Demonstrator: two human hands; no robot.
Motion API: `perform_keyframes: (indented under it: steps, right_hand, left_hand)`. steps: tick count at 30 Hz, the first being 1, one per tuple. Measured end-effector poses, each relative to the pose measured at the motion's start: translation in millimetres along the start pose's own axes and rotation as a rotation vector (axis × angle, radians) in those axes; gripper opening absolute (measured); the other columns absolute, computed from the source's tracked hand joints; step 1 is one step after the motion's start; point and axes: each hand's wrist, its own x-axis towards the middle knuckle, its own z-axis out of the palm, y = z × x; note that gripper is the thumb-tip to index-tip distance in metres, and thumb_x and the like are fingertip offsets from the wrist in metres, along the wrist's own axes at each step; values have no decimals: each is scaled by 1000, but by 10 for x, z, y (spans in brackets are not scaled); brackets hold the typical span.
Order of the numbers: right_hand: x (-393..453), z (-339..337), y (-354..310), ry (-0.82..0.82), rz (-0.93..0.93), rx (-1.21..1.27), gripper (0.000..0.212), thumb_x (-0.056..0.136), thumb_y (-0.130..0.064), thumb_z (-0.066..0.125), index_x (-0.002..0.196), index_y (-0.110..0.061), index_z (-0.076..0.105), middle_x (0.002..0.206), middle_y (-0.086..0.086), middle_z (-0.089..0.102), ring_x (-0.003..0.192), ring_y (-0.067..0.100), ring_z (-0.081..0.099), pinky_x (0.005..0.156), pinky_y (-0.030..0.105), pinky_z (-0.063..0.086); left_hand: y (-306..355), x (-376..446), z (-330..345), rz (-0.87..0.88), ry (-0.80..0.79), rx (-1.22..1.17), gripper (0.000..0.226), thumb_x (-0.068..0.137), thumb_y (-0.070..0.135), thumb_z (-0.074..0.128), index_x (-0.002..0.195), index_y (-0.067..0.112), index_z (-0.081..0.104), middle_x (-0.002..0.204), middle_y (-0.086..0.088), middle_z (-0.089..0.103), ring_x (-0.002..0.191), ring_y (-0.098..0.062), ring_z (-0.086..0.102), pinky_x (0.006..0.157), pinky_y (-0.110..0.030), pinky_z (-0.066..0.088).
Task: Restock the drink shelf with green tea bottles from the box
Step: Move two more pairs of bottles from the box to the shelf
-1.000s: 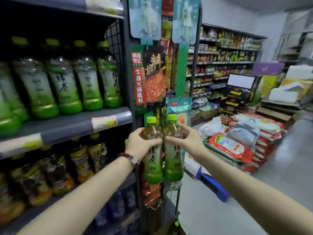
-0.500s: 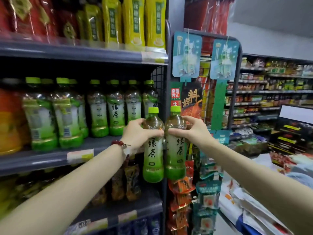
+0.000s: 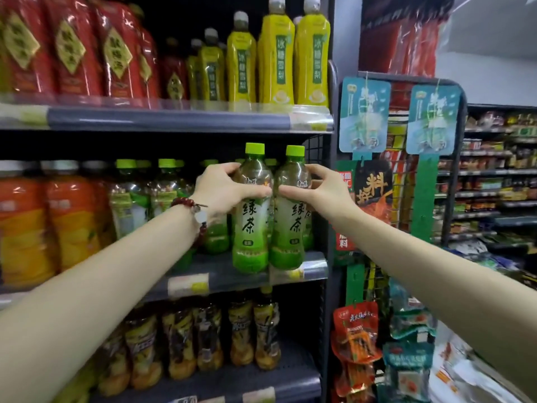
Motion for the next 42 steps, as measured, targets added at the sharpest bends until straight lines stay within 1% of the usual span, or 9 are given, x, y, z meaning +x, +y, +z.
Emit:
perform_keyframes:
  steps: [5, 10, 15, 19, 24, 28, 32, 37, 42]
  right_hand:
    - [71, 295, -32, 83, -67, 50, 75, 60, -40, 87, 126, -20, 56, 111, -3, 70, 105, 15, 65, 95, 41, 53]
    - [56, 585, 90, 132, -89, 67, 76, 61, -39, 86, 128, -27, 52, 116, -9, 64, 111, 9, 59, 101, 38, 49]
    - [106, 792, 221, 112, -74, 74, 78, 61, -43, 86, 129, -29, 51, 127, -5, 62, 116, 12, 56, 103, 38, 47]
    - [224, 904, 257, 103, -39, 30, 84, 61, -49, 84, 134, -27, 49, 131, -4, 58, 112, 9, 52, 96, 28, 42]
    - [344, 988, 335, 65, 86, 13, 89, 70, -52, 77, 144, -22, 37, 147, 3, 44, 134, 23, 41, 106, 38, 36]
    - [265, 1064, 456, 26, 143, -26, 91, 72, -56, 73, 145, -18, 35, 147, 5, 44, 135, 26, 41, 106, 41, 37]
    - [57, 1150, 652, -73, 193, -67, 89, 71, -55, 74, 143, -14, 39, 144, 5, 48, 133, 24, 43, 104, 35, 37]
    - [21, 1166, 685, -81, 189, -126, 85, 70, -53, 76, 139, -12, 45, 137, 5, 55, 127, 23, 50, 103, 36, 41]
    - [17, 1240, 639, -39, 196, -144, 84, 70, -55, 75, 137, -11, 47, 134, 6, 58, 124, 22, 53, 105, 43, 44]
  left_hand:
    - [-121, 77, -112, 127, 145, 66, 100, 46, 47, 88, 134, 22, 47, 134, -1, 56, 124, -14, 50, 100, -24, 34]
    - [-399, 49, -127, 187, 186, -6, 90, 56, 32, 87, 135, 22, 46, 132, 4, 57, 111, 2, 46, 88, -11, 34]
    - [-646, 77, -142, 161, 190, -42, 86, 58, 31, 86, 133, 22, 48, 130, 2, 59, 120, -8, 53, 102, -33, 43]
    - [-755, 157, -160, 92, 205, -82, 89, 58, 30, 86, 136, 19, 44, 129, -1, 60, 119, -14, 56, 101, -43, 46]
    - [-805, 245, -7, 49, 223, -7, 82, 70, 39, 77, 140, 21, 37, 133, 0, 56, 120, -18, 54, 102, -42, 46]
    - [-988, 160, 179, -9, 259, 36, 86, 79, 33, 70, 147, 20, 20, 144, -2, 43, 131, -22, 43, 104, -37, 38]
    - [-1277, 7, 272, -191, 145, 116, 73, 84, 37, 63, 139, 6, 28, 138, -10, 48, 123, -25, 49, 96, -32, 43]
    - [-1283, 38, 233, -207, 117, 206, 75, 86, 39, 60, 140, 2, 24, 136, -14, 47, 121, -29, 50, 95, -35, 46]
    - [-1287, 57, 193, -209, 112, 249, 62, 86, 39, 60, 131, 3, 34, 126, -12, 54, 106, -24, 56, 80, -28, 47]
